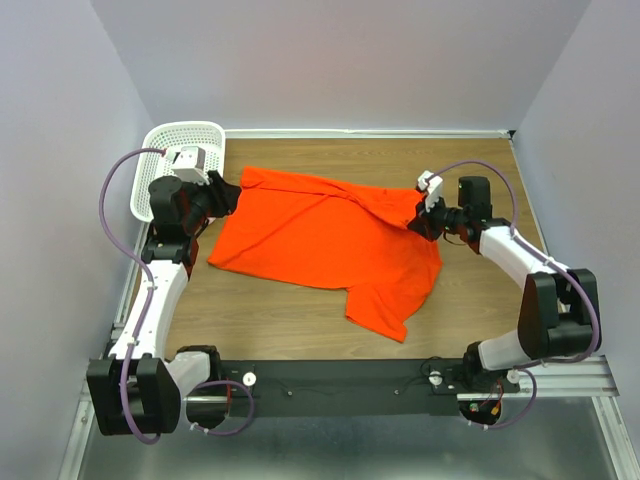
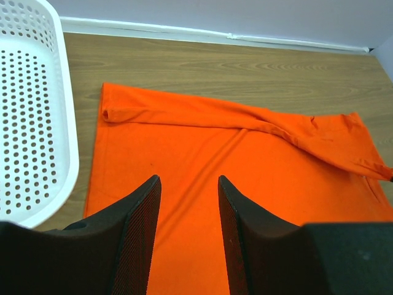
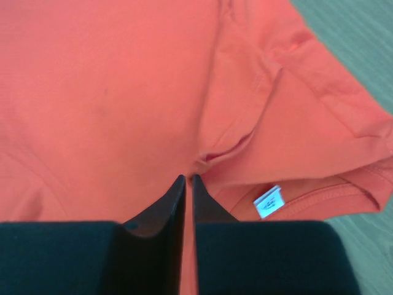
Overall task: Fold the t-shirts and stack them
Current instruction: Fold the tshirt
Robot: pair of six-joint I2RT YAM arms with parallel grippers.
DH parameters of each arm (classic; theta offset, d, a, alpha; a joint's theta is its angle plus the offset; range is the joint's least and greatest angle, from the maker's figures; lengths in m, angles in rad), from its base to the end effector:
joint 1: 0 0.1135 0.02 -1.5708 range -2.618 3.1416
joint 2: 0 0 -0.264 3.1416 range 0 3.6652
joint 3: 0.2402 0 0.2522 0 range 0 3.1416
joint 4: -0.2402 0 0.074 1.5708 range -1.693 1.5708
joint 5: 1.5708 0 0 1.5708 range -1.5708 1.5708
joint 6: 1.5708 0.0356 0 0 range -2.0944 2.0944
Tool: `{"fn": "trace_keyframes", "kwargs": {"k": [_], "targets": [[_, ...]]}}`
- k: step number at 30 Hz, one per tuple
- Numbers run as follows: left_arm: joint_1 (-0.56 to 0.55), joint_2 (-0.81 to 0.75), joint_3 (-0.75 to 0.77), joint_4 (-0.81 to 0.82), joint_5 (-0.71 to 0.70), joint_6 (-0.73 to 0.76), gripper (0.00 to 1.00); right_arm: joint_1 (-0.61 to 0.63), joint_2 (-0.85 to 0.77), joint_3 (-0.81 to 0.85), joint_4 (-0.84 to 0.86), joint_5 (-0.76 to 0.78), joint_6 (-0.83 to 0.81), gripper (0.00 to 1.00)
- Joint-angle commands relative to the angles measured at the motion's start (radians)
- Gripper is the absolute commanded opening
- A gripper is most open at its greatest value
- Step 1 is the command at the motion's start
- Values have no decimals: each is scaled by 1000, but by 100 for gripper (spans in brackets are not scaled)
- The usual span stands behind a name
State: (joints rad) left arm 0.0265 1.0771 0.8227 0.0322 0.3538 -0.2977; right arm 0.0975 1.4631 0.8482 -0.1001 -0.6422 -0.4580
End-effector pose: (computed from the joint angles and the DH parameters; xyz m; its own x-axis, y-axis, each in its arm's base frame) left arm 0.2521 -0.0057 0.3187 -0.3024 -0.2833 -0.9101 0.2346 0.9033 -0.3591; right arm 0.3002 0.0508 0.2165 -0.3518 -0.3902 -0.8509 -0.7621 0.6471 0.0183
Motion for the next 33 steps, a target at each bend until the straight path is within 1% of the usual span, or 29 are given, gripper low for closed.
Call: {"fn": "trace_keyframes", "kwargs": {"k": [1,2,4,5,7,9,10,11,13,14,15,17,22,29,33], "targets": [[7,-29,-13,-8,14,17,50,8,-52,-27,-170,-66,-152,26],[7,-31,-13,-8,19,17,50,8,-61,-29,-187,-42,-187,42],[7,-34,-13,-6,24,17,50,8,-107,-35,-194,11,-202,49],[7,-36,-13,-6,25,17,50,8,-127,-35,-194,51,-208,57],[7,-45,-14,-3,30,16,50,7,-138,-17,-178,81,-193,66],[7,-49,-16,5,36,14,50,7,-71,40,-168,93,-56,67],[7,-52,-14,6,39,12,50,7,56,136,-170,102,3,67],[7,-54,-14,6,42,12,50,7,121,179,-180,93,101,65],[7,-55,-13,5,40,17,50,8,241,260,-190,41,155,64],[7,-63,-16,0,36,19,50,8,338,328,-188,-11,186,63],[7,-75,-17,-2,33,20,50,11,383,365,-191,-16,249,62],[7,-86,-28,0,31,20,51,13,486,463,-194,7,281,61],[7,-89,-27,2,34,20,51,13,580,578,-196,75,280,61],[7,-82,-30,8,57,14,51,21,660,623,-216,13,306,61],[7,-83,-31,8,56,14,51,27,684,632,-225,16,315,60]]}}
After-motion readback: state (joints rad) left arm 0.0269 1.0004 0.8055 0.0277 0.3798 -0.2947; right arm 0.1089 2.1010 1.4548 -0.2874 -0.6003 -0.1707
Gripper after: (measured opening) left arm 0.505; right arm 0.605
